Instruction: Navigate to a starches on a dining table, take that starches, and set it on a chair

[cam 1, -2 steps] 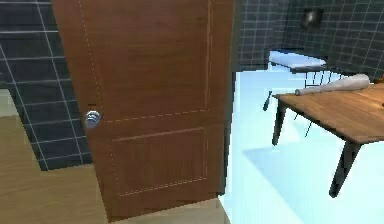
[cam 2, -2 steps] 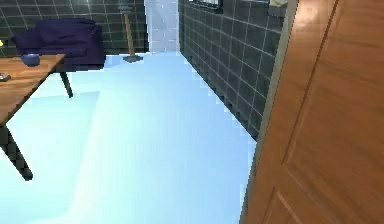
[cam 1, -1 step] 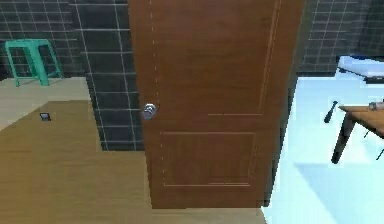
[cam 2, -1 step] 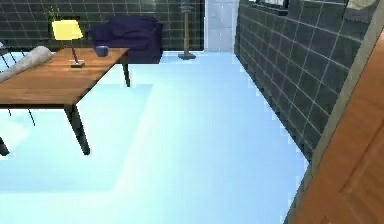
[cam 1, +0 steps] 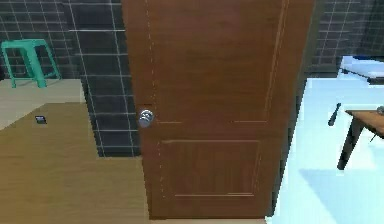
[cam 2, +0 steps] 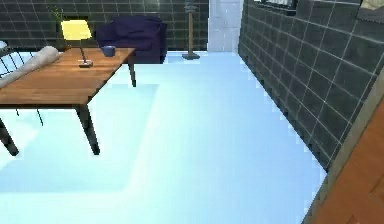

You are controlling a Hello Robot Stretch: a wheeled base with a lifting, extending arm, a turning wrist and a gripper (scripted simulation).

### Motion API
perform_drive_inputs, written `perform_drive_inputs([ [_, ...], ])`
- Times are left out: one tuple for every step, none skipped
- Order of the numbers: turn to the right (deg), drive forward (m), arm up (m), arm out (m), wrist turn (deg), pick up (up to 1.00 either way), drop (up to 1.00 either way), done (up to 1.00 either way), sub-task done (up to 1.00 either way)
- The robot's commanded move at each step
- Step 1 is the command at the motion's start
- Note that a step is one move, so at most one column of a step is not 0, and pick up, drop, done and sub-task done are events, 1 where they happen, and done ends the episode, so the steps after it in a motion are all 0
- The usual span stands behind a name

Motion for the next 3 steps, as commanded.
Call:
perform_drive_inputs([
  [-45.0,0.00,0.00,0.00,0.0,0.00,0.00,0.00,0.00],
  [-36.0,0.00,0.00,0.00,0.0,0.00,0.00,0.00,0.00],
  [0.0,1.00,0.00,0.00,0.0,0.00,0.00,0.00,0.00],
])
